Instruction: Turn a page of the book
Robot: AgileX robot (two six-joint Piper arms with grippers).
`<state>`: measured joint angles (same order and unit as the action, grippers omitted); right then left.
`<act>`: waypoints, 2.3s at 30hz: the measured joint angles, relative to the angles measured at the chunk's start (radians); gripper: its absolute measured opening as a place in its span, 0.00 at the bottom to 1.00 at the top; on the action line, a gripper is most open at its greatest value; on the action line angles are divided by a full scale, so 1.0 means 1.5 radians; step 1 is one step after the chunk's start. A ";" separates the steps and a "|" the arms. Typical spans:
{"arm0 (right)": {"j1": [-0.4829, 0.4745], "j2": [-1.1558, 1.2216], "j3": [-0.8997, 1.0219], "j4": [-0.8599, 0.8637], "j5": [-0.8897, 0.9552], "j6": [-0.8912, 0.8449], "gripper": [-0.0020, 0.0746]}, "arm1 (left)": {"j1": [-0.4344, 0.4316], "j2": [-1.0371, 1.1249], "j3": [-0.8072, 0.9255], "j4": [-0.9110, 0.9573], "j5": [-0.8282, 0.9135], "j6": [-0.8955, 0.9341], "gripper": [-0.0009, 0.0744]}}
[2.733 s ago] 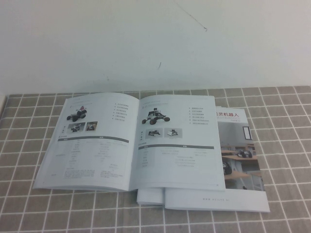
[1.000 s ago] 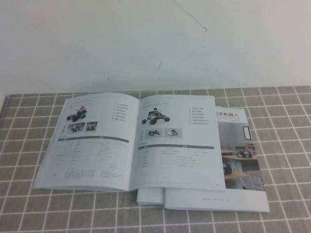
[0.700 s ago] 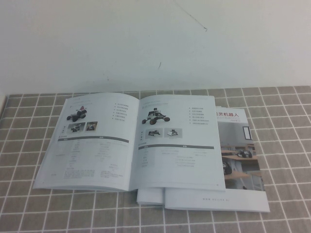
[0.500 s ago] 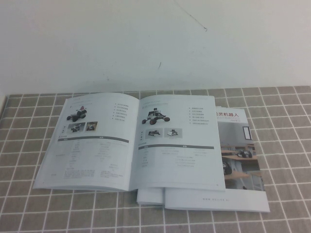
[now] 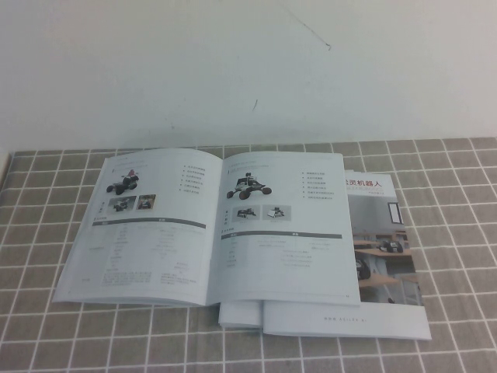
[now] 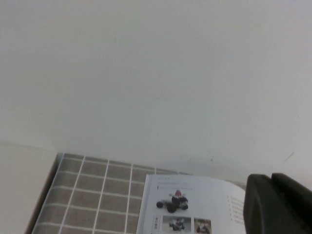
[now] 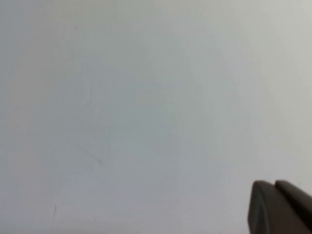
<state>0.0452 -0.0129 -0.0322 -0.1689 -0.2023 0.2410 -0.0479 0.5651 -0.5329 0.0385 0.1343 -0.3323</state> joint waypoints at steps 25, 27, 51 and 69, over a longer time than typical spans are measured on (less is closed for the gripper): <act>0.014 0.348 -0.202 0.159 0.433 -0.161 0.02 | 0.000 0.471 -0.138 -0.881 0.219 0.762 0.01; 0.014 0.377 -0.206 0.171 0.426 -0.187 0.02 | 0.000 0.514 -0.138 -0.932 0.195 0.818 0.01; 0.145 1.223 -0.794 0.575 0.626 -0.689 0.04 | 0.000 0.862 -0.200 -1.146 0.121 1.030 0.01; 0.159 1.423 -1.049 0.416 0.778 -0.458 0.65 | -0.036 0.850 -0.158 -1.200 0.090 1.009 0.01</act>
<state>0.2837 2.1215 -1.6060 0.4550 0.9652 -0.4460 -0.1018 1.8401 -0.7692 -1.7613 0.2700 1.1811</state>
